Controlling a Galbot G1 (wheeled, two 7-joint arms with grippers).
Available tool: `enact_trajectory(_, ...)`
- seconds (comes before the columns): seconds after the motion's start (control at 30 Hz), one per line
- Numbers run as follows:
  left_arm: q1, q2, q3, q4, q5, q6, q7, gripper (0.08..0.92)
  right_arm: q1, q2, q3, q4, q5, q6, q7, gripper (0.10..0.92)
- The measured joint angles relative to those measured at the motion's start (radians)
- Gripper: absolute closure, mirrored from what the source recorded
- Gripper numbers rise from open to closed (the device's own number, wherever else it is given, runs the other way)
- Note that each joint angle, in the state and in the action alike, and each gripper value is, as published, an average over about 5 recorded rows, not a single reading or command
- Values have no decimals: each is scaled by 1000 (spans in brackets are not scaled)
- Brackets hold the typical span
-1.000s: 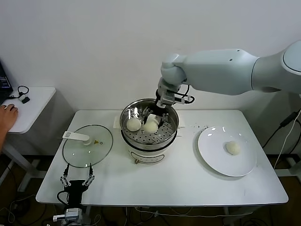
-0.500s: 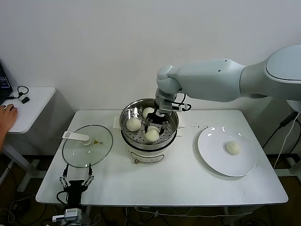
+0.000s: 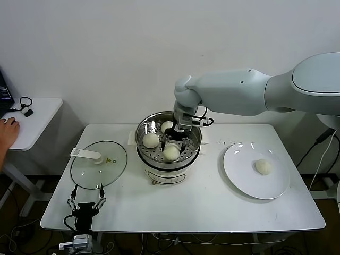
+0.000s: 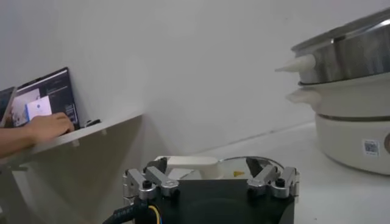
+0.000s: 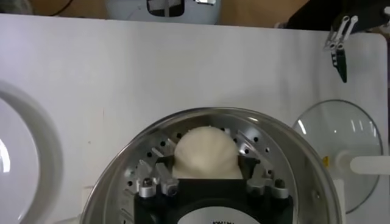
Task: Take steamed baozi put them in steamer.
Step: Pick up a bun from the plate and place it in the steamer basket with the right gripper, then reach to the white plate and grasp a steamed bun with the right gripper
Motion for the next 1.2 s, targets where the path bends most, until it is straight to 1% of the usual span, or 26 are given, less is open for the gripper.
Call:
enact_trajectory(0.07, 0, 0, 0, 0, 0, 0, 0, 177, 0, 0, 0, -1, 2, 3, 1, 220)
enact_trajectory(0.17, 1, 0, 0, 0, 0, 0, 0, 177, 4, -4, 1, -1, 6, 10, 1, 205)
enact_trajectory(0.6, 4, 0, 4, -9, 3, 4, 0, 177, 68, -45, -41, 3, 64, 10, -40, 203)
enact_trajectory(0.93, 2, 0, 12, -4, 12, 5, 1, 177, 151, -132, -138, 19, 162, -76, -88, 203)
enact_trajectory(1.2, 2, 0, 14, -3, 13, 10, 2, 177, 198, -232, -219, 27, 232, -182, -134, 203)
